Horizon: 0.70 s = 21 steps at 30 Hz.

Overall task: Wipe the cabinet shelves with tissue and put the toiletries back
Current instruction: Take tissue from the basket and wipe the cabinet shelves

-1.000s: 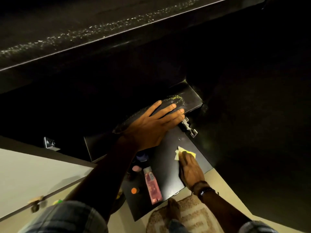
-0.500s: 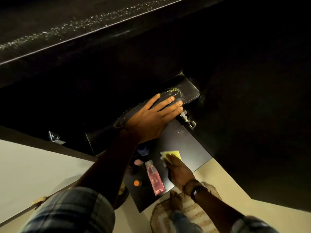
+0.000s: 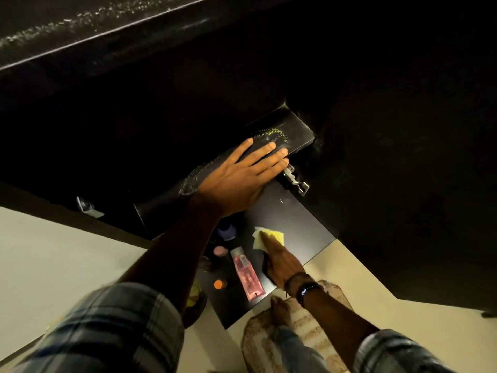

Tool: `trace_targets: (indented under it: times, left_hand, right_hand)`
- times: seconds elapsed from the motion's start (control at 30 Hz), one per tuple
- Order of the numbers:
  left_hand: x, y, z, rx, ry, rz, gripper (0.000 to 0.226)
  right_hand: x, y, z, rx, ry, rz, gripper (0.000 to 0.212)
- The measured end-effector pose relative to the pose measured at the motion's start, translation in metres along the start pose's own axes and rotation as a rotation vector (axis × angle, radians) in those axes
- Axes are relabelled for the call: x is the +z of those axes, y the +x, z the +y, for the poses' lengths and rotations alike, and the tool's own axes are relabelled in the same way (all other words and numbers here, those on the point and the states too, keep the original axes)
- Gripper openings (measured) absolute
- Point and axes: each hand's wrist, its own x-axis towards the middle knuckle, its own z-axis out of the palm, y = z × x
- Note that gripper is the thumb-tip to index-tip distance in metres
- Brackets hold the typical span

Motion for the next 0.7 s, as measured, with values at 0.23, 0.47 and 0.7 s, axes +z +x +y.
trace_targets:
  times: [0.23, 0.47, 0.7]
  left_hand:
    - [0.002, -0.001, 0.0, -0.001, -0.026, 0.028, 0.061]
    - [0.0, 0.0, -0.002, -0.01, -0.036, -0.009, 0.06]
    - [0.003, 0.0, -0.002, -0.019, -0.039, 0.014, 0.059]
  right_hand:
    - [-0.003, -0.072, 0.036, 0.007, -0.321, -0.014, 0.063]
    - [-0.02, 0.006, -0.005, 0.049, -0.143, 0.109, 0.06]
    - [0.0, -0.046, 0.009, 0.012, -0.251, -0.03, 0.052]
